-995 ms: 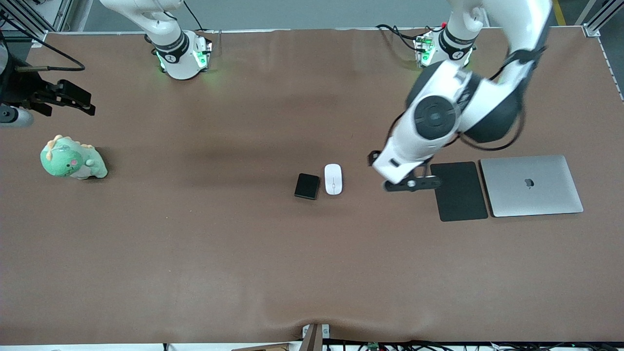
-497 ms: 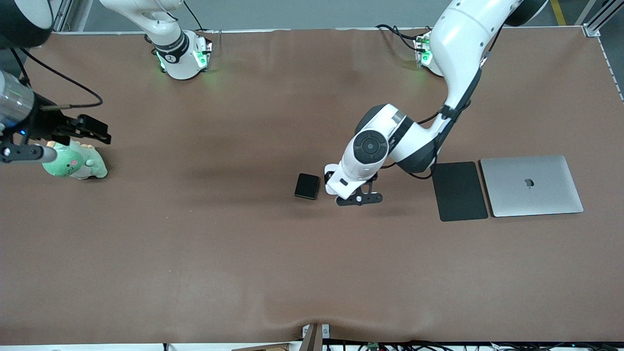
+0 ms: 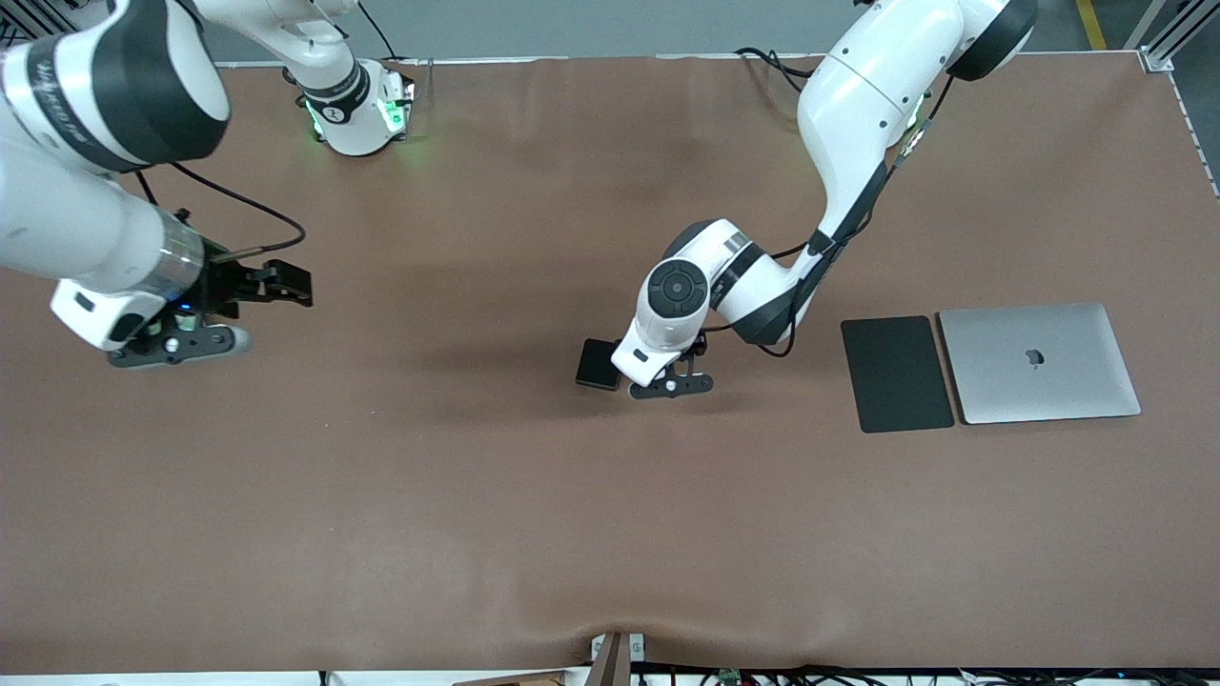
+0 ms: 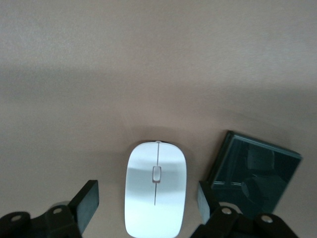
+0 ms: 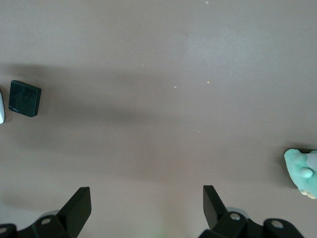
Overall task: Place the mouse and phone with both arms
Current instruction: 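Reach the left gripper to the white mouse and grasp it, then carry the mouse toward the mousepad while the right gripper reaches the phone, then lower the mouse onto the mousepad while the right gripper grasps the phone, then open the left gripper and withdraw while the right gripper lifts the phone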
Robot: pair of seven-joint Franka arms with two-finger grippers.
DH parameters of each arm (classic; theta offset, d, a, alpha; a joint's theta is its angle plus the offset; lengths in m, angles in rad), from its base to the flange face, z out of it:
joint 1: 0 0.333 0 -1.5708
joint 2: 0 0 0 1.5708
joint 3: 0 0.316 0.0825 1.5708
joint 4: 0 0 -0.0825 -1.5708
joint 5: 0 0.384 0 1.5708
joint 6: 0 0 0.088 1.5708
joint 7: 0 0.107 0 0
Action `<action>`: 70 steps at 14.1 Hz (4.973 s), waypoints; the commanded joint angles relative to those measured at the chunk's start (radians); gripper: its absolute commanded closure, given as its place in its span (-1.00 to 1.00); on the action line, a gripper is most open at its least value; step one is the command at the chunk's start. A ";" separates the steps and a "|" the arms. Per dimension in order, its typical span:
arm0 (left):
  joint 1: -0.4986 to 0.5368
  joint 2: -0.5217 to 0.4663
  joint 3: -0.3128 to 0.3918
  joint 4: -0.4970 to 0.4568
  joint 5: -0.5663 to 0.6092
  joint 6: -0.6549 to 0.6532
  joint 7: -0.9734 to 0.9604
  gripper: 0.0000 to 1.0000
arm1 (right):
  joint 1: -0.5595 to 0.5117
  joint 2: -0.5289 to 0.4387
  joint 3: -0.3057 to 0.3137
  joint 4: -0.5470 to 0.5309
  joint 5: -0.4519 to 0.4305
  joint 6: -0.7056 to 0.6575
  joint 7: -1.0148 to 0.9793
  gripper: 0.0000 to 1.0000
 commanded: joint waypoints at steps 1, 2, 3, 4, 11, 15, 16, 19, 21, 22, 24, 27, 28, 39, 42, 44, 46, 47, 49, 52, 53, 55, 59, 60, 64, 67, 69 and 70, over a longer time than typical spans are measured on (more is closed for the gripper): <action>-0.021 0.036 0.010 0.018 0.031 0.016 -0.036 -0.73 | 0.013 0.026 -0.003 0.030 0.007 0.005 0.004 -1.00; -0.021 0.038 0.010 0.018 0.031 0.020 -0.038 -0.73 | 0.031 0.031 -0.003 0.033 0.036 0.036 0.014 -1.00; -0.026 0.041 0.010 0.018 0.031 0.020 -0.038 -0.72 | 0.056 0.031 -0.006 0.033 0.075 0.045 0.021 -1.00; -0.030 0.045 0.010 0.019 0.031 0.022 -0.038 -0.72 | 0.074 0.033 -0.006 0.033 0.092 0.047 0.031 -1.00; -0.029 0.052 0.010 0.002 0.037 0.037 -0.033 -0.09 | 0.243 0.096 -0.006 0.026 0.107 0.145 0.382 -1.00; 0.054 -0.022 0.008 0.001 0.054 -0.068 0.052 0.51 | 0.271 0.131 -0.007 0.003 0.106 0.186 0.393 -1.00; 0.091 -0.049 0.005 -0.001 0.054 -0.117 0.104 0.51 | 0.277 0.145 -0.007 0.003 0.106 0.193 0.393 -1.00; 0.218 -0.183 0.005 -0.085 0.056 -0.185 0.252 0.50 | 0.316 0.181 -0.007 0.004 0.104 0.231 0.508 -1.00; 0.356 -0.278 -0.001 -0.178 0.059 -0.185 0.414 0.50 | 0.381 0.229 -0.007 0.004 0.093 0.292 0.627 -1.00; 0.420 -0.319 -0.004 -0.218 0.059 -0.185 0.485 0.50 | 0.411 0.263 -0.007 0.004 0.092 0.350 0.681 -1.00; 0.515 -0.384 -0.002 -0.293 0.057 -0.187 0.592 0.50 | 0.461 0.318 -0.012 0.006 0.077 0.447 0.741 -1.00; 0.623 -0.392 -0.016 -0.369 0.059 -0.156 0.724 0.47 | 0.507 0.413 -0.012 0.010 -0.018 0.546 0.748 -1.00; 0.628 -0.393 -0.016 -0.406 0.059 -0.112 0.731 0.46 | 0.513 0.437 -0.012 0.010 -0.023 0.591 0.767 -1.00; 0.718 -0.268 -0.018 -0.490 0.125 0.207 0.795 0.29 | 0.557 0.668 -0.018 0.163 -0.037 0.708 0.907 -1.00; 0.714 -0.258 -0.018 -0.487 0.115 0.218 0.774 0.12 | 0.574 0.702 -0.024 0.193 -0.101 0.706 0.933 -1.00; 0.706 -0.260 -0.019 -0.490 0.112 0.218 0.746 0.07 | 0.582 0.712 -0.024 0.193 -0.117 0.706 0.933 -1.00; 0.708 -0.260 -0.018 -0.492 0.112 0.217 0.737 0.00 | 0.580 0.712 -0.026 0.193 -0.127 0.706 0.933 -1.00; 0.708 -0.258 -0.018 -0.490 0.112 0.217 0.737 -0.24 | 0.577 0.718 -0.026 0.193 -0.140 0.706 0.933 -1.00; 0.711 -0.260 -0.019 -0.492 0.112 0.215 0.741 -1.00 | 0.579 0.722 -0.026 0.191 -0.151 0.706 0.935 -1.00; 0.709 -0.310 -0.025 -0.480 0.112 0.206 0.737 -1.00 | 0.579 0.734 -0.024 0.188 -0.149 0.711 1.003 -1.00; 0.711 -0.338 -0.031 -0.475 0.111 0.200 0.734 -1.00 | 0.577 0.741 -0.024 0.190 -0.151 0.722 1.039 -1.00; 0.715 -0.390 -0.033 -0.414 0.111 0.086 0.738 -1.00 | 0.579 0.741 -0.024 0.185 -0.148 0.763 1.050 -1.00; 0.717 -0.552 -0.033 -0.288 0.014 -0.149 0.755 -1.00 | 0.561 0.723 -0.023 0.187 -0.135 0.757 1.061 0.90; 0.717 -0.583 -0.033 -0.239 0.013 -0.182 0.758 -1.00 | 0.550 0.706 -0.023 0.187 -0.131 0.753 1.056 0.90; 0.718 -0.608 -0.031 0.046 0.011 -0.536 0.783 -1.00 | 0.484 0.619 -0.003 0.185 -0.118 0.635 1.044 0.90; 0.720 -0.659 -0.028 0.054 0.003 -0.596 0.791 -1.00 | 0.424 0.512 -0.003 0.139 -0.115 0.541 1.012 1.00; 0.720 -0.674 -0.030 0.053 -0.010 -0.612 0.791 -1.00 | 0.369 0.405 0.002 0.031 -0.114 0.538 0.952 1.00; 0.705 -0.698 -0.021 0.050 -0.030 -0.613 0.775 -1.00 | 0.332 0.346 0.000 -0.050 -0.114 0.538 0.902 1.00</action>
